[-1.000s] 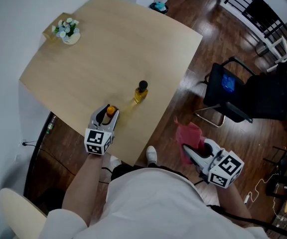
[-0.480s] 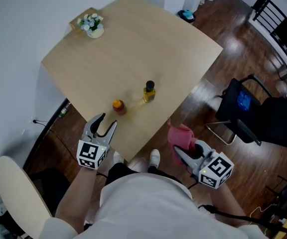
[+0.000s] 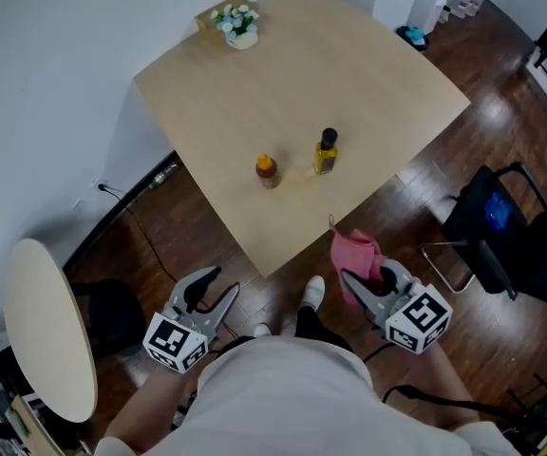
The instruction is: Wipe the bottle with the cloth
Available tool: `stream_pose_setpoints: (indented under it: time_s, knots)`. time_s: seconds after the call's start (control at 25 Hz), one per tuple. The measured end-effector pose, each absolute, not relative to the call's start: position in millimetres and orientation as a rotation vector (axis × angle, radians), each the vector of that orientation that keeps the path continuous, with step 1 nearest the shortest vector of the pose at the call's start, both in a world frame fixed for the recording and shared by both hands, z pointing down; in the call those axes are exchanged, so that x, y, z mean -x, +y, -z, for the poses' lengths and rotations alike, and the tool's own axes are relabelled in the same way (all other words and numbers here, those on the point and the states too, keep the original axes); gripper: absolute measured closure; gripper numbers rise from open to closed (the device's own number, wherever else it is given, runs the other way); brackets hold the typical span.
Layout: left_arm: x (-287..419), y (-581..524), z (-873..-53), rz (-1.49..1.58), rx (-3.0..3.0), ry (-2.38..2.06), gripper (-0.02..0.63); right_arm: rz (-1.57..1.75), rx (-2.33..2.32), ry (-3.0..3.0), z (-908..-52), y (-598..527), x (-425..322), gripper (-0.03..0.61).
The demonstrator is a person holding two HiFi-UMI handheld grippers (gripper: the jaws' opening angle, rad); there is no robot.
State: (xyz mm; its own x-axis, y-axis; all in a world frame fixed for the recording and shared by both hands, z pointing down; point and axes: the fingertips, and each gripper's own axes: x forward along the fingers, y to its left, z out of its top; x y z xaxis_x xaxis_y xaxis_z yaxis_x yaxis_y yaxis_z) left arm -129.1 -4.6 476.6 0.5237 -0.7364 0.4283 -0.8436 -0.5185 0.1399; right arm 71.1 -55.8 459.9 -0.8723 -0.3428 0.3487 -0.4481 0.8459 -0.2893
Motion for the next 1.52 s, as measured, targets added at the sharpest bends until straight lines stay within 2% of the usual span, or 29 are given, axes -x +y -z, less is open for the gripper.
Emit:
stream_pose_setpoints:
  time_s: [0.2, 0.44, 0.6, 1.04, 1.52]
  knots:
    - [141.8, 49.6, -445.7, -0.242, -2.438, -1.327, 0.43, -0.501, -0.626, -2.725, -447.3, 2.0, -55.5, 0.503]
    - [205.3, 125.4, -444.9, -0.322, -2.488, -1.4, 0.43, -0.385, -0.618, -2.681, -433.6, 109.3, -14.3, 0.502]
    - [217.0, 167.5, -442.9, -0.276, -2.519, -1.345, 0.431, -0.396, -0.678, -2.658, -426.6, 182.7, -1.9, 0.502]
    - [153.5, 255.5, -411.9, -0.247, -2.672, -1.232, 0.431, -0.313, -0.728, -2.687, -397.3, 272.7, -29.8, 0.502]
    - [32.1, 335.1, -383.3, -0.205, -2.701, -1.248, 0.431, -0.303, -0.746, -2.751, -392.3, 352.2, -134.8, 0.502]
